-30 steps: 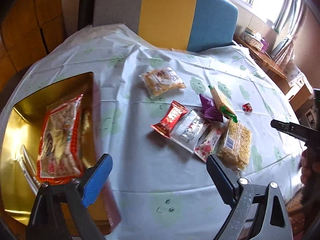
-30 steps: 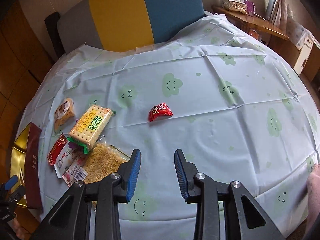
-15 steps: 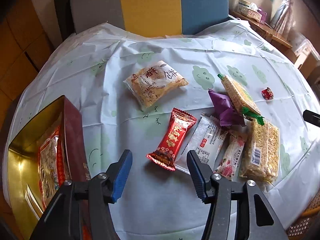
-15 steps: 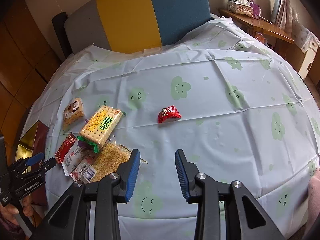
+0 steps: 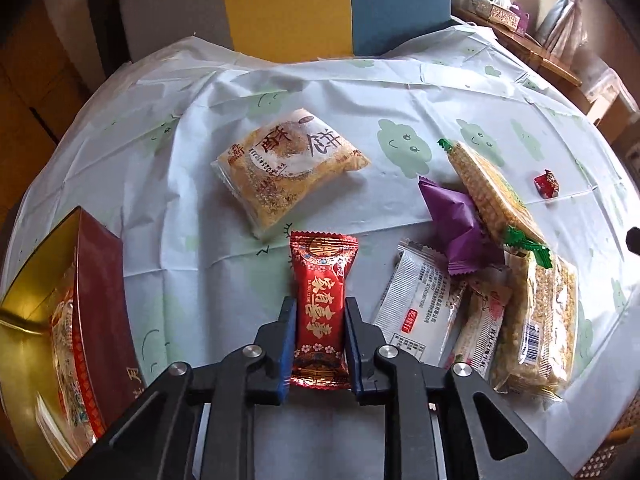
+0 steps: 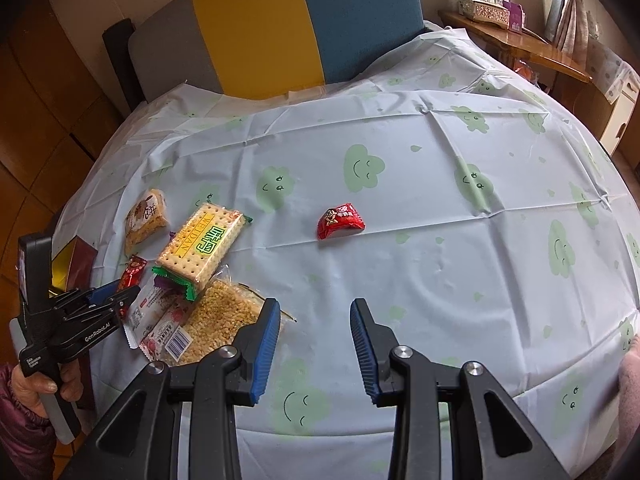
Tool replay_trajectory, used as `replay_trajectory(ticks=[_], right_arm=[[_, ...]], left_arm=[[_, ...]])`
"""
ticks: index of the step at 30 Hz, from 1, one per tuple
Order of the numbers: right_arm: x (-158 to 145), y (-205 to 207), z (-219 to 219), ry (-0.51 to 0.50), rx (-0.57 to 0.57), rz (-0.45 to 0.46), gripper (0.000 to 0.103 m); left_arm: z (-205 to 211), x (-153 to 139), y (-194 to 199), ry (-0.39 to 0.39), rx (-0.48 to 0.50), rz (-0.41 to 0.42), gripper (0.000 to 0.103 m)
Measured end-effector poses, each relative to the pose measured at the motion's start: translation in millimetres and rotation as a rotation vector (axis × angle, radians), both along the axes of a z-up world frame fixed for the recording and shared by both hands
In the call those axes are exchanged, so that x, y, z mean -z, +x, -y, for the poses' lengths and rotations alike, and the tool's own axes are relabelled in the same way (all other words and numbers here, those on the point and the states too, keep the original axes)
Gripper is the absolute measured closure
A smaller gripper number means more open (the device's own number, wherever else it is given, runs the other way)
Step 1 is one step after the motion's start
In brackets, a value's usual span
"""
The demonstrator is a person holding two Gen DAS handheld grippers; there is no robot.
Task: Organize snacks
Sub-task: 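Grasp the red wrapped candy bar with the left gripper, then carry red candy bar to box with left gripper while right gripper grasps small candy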
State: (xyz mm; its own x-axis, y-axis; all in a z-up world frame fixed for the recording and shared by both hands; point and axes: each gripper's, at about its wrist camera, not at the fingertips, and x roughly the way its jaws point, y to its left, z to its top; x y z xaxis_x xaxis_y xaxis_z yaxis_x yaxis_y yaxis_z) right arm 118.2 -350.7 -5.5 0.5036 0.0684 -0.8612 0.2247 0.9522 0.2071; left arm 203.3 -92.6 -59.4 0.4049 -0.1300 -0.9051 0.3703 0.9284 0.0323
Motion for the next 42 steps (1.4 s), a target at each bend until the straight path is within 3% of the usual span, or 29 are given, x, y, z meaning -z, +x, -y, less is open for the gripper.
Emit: replay_trajectory(ticks=[4, 9, 17, 22, 28, 36, 42], right_arm=[[-5, -5, 18, -0.002, 0.093, 0.031, 0.066], [0, -10, 45, 0.090, 0.198, 0.020, 0.066], [17, -13, 54, 0.256, 0.228, -0.015, 0.066], [20, -11, 42, 0.281, 0.199, -0.027, 0.066], [17, 21, 30, 0.258, 0.195, -0.049, 0.066], [52, 78, 44, 0.297, 0.328, -0.105, 0.066], [60, 98, 45, 0.250, 0.357, -0.125, 0.066]], left_arm=[[-4, -11, -24, -0.013, -0.036, 0.078, 0.081], [-20, -31, -72, -0.079, -0.066, 0.167, 0.081], [-14, -11, -140, -0.069, 0.046, 0.193, 0.081], [-23, 9, -142, -0.097, 0.038, 0.151, 0.080], [-30, 10, -144, -0.157, 0.027, 0.151, 0.080], [-36, 11, -144, -0.191, 0.025, 0.145, 0.080], [-38, 12, -144, -0.202, 0.018, 0.142, 0.079]])
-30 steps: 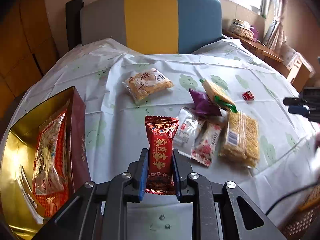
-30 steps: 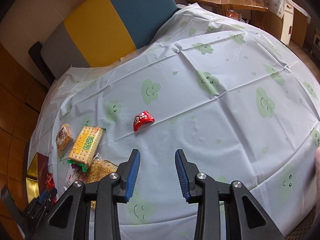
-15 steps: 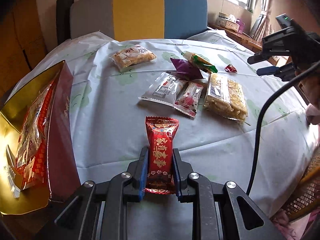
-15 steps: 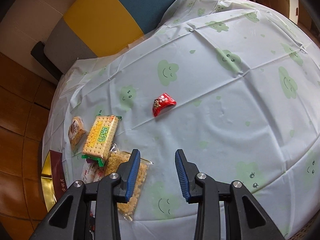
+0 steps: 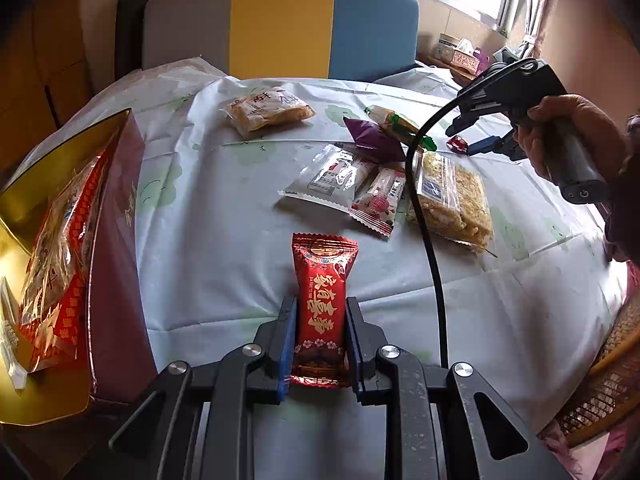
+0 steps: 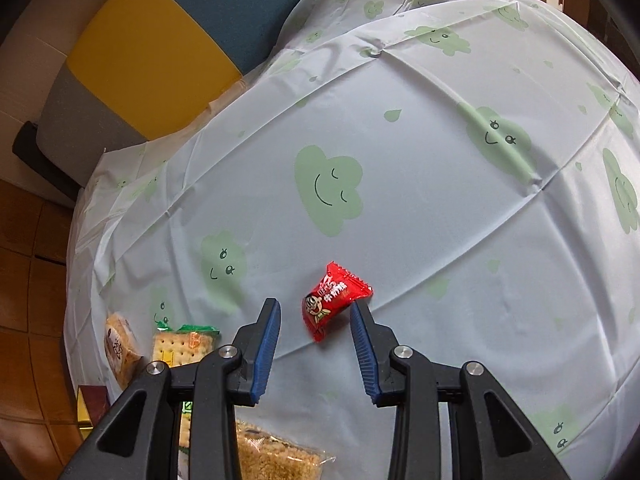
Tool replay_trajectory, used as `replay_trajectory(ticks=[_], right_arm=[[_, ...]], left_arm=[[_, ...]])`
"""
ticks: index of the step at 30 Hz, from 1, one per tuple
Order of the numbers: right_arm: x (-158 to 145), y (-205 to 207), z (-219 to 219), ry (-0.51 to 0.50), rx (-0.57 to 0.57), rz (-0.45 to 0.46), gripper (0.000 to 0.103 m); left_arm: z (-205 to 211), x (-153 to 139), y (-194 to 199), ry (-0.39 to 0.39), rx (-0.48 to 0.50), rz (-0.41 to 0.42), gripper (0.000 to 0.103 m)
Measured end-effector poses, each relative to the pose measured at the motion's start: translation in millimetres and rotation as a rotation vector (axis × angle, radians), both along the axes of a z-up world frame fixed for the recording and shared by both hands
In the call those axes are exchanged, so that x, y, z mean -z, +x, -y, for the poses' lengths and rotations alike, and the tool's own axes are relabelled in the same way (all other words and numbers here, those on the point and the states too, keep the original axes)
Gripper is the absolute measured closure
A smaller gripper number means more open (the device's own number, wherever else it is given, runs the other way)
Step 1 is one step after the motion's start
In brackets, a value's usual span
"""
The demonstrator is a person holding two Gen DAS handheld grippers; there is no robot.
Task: Organize snacks
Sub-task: 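Carry red candy bar to box with left gripper while right gripper grasps small candy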
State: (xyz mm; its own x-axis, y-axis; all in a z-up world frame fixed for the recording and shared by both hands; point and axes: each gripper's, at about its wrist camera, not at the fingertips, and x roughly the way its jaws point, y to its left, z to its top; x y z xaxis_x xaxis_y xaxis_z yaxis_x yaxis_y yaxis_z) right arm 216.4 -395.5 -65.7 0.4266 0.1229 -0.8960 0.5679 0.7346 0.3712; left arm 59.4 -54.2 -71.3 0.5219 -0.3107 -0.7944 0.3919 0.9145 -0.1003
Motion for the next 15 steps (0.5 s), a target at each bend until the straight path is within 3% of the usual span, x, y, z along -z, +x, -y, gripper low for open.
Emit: replay_trajectory(ticks=[5, 6, 15], right_arm=[[3, 14, -8, -0.105, -0.049, -0.019, 0.074], [2, 15, -9, -0.132, -0.072, -0.026, 0.086], [-24, -26, -45, -0.299, -0.429, -0.077, 0.086]], left_arm=[[0, 0, 0, -0.002, -0.004, -0.001, 0.079], [0, 0, 0, -0.001, -0.003, 0.000, 0.079], [0, 0, -2, -0.005, -0.007, 0.007, 0.078]])
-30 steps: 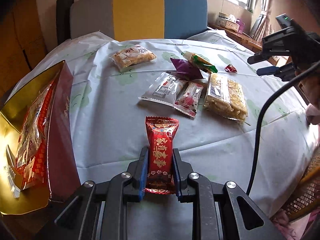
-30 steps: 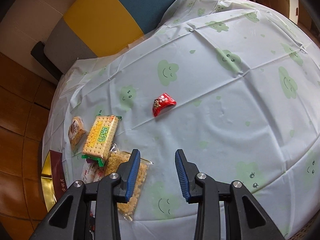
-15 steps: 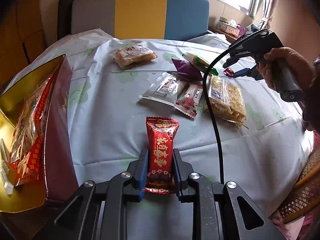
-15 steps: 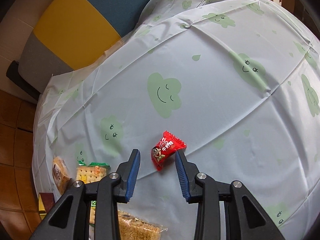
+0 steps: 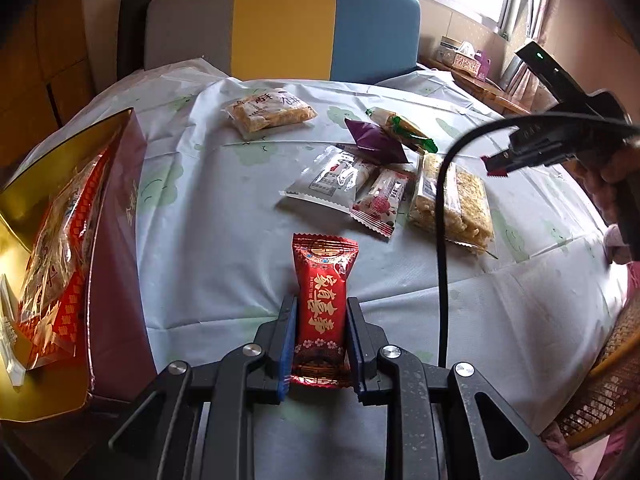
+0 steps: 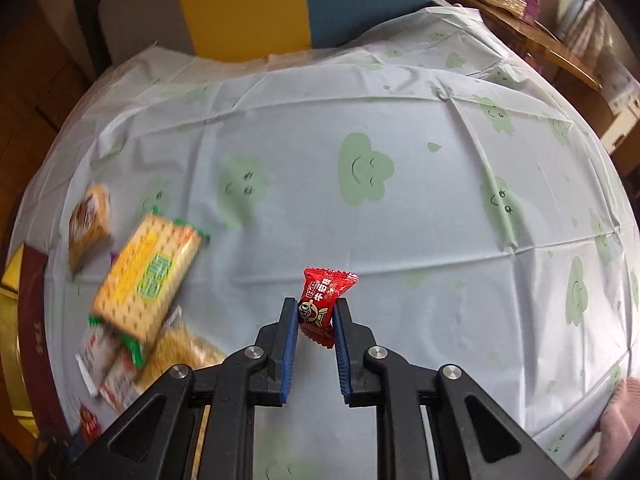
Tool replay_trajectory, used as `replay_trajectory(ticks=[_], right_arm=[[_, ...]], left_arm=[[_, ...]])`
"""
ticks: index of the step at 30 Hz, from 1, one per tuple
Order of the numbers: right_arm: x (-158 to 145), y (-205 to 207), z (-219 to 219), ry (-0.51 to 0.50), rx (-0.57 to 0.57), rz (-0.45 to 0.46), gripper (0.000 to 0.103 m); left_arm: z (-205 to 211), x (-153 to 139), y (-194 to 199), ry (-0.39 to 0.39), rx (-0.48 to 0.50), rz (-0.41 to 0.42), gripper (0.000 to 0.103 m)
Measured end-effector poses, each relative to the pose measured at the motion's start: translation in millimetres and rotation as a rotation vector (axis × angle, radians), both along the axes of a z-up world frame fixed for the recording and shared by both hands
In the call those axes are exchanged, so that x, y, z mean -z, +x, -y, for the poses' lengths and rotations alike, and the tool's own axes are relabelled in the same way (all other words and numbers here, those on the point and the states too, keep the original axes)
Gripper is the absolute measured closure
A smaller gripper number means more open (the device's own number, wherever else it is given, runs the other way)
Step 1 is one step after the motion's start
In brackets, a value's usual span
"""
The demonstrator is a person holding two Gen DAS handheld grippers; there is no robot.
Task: Organize snacks
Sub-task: 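Carry red candy bar to box with left gripper while right gripper grasps small candy, then release the red candy bar into the box with the left gripper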
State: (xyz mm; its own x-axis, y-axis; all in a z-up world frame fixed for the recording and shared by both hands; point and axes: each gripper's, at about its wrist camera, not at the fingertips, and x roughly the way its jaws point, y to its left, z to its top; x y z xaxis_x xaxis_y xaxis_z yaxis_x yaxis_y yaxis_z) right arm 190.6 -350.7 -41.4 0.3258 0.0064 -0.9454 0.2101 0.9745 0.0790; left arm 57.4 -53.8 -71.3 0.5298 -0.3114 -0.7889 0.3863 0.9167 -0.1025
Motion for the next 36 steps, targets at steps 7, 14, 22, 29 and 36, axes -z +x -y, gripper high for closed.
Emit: replay_trajectory(ticks=[7, 14, 22, 29, 36], right_arm=[[24, -44, -17, -0.075, -0.142, -0.104, 0.086], [27, -50, -12, -0.094, -0.164, -0.089, 0.084], [27, -59, -31, -0.187, -0.223, -0.075, 0.085], [27, -59, -49, -0.207, -0.236, -0.074, 0.085], [32, -56, -55, -0.215, -0.243, -0.075, 0.085]], left_arm=[[6, -3, 1, 0.030, 0.014, 0.011, 0.080], [-5, -32, -5, 0.016, -0.012, 0.068, 0.080], [-68, -83, 0, -0.076, -0.174, 0.131, 0.080], [-150, -82, 17, -0.058, -0.418, 0.126, 0.080], [-175, -48, 19, 0.002, -0.510, 0.054, 0.069]])
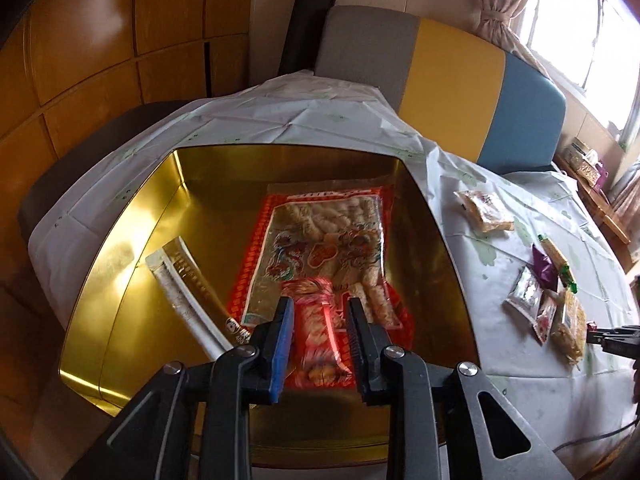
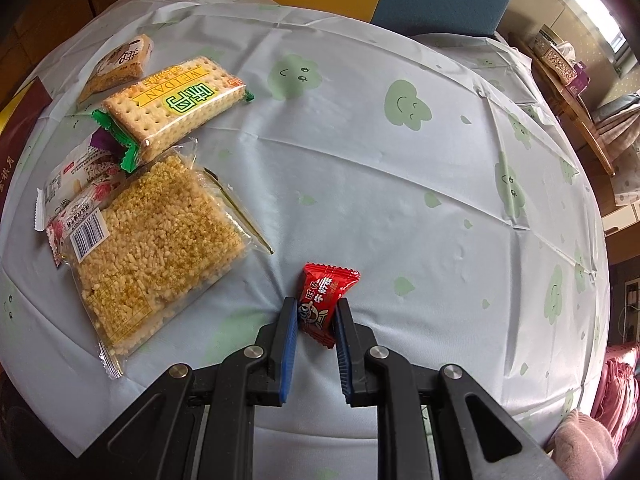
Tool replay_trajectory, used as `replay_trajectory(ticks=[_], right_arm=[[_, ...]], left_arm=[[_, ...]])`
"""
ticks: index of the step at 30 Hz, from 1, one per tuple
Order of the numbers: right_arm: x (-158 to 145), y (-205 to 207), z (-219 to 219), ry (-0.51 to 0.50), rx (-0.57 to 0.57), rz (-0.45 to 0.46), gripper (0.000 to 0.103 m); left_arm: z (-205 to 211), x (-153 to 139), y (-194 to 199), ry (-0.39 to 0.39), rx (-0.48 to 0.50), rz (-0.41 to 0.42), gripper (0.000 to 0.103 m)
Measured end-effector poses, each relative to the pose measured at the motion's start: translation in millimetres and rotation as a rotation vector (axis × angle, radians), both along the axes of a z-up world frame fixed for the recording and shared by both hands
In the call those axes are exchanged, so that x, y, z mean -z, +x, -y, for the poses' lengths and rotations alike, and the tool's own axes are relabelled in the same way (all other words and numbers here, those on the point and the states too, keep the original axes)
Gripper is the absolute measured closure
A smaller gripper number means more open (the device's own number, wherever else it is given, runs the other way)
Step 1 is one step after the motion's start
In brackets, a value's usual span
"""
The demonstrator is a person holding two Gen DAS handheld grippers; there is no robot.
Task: Organize snacks
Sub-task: 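Release the red candy bar into the box with the left gripper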
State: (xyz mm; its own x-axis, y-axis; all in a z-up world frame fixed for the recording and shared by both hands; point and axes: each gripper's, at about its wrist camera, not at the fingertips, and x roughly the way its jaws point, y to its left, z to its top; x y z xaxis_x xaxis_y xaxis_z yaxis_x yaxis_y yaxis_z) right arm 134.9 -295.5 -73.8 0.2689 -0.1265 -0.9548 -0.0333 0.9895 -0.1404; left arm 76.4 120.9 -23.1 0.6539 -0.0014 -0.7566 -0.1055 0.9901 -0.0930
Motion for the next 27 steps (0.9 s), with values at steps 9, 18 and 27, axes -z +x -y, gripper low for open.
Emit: replay_trajectory(ticks=[9, 18, 27], right_arm=[[1, 0, -1, 0.001, 0.001, 0.001, 0.085], [-3, 1, 5, 0.007, 0.006, 0.004, 0.085], [-3, -1, 3, -0.003, 0.001, 0.009, 0.085]], left_arm=[[2, 9, -13, 0.040, -0.045, -0.029, 0.058], [10, 0, -24, 0.077, -0.037, -0.010, 0.057], [12, 3, -29, 0.080, -0.030, -0.026, 0.057]])
